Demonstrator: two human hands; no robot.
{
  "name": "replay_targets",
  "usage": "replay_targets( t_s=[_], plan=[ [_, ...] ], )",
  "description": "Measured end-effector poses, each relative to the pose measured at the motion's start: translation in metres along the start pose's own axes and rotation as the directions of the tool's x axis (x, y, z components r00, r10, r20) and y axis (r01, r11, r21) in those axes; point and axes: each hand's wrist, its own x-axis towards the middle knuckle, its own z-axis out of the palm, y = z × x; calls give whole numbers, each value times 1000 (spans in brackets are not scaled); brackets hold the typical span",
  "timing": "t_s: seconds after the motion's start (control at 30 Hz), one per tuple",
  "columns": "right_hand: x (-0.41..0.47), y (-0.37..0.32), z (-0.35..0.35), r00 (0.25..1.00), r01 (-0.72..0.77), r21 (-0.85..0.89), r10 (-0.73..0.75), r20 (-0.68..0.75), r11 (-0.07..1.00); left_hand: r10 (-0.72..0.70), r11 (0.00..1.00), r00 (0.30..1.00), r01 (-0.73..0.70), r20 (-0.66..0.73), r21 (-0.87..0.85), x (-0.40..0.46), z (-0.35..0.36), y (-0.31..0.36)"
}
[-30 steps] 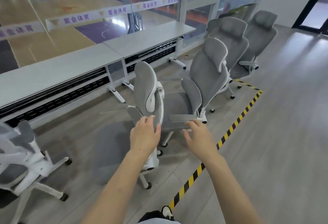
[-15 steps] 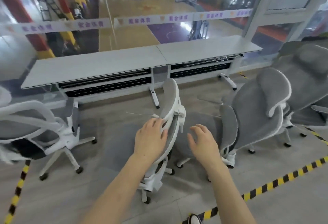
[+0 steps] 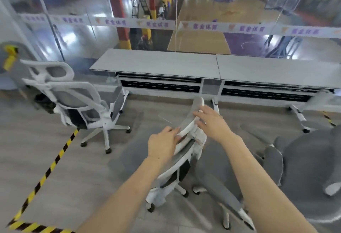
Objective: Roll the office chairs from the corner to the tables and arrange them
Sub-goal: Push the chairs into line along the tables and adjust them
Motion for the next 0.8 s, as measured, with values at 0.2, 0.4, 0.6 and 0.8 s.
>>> replay_targets(
  t_s=[0.2,0.4,0.6,0.8],
  plan=[
    [33,10,-9,978,128,25,-130,163,991,-96,995,995,97,15,-22,5,-4,-3],
    [10,-13,-1,989,133,73,-138,56,988,-125,991,992,126,12,-47,-8,-8,-22],
    [-1,-57,20,993,120,74,-120,6,990,-183,974,981,189,57,-125,-22,-17,-77],
    [-7,-107,42,981,182,89,-187,48,979,-186,971,975,201,119,-131,-40,-29,-139]
  ],
)
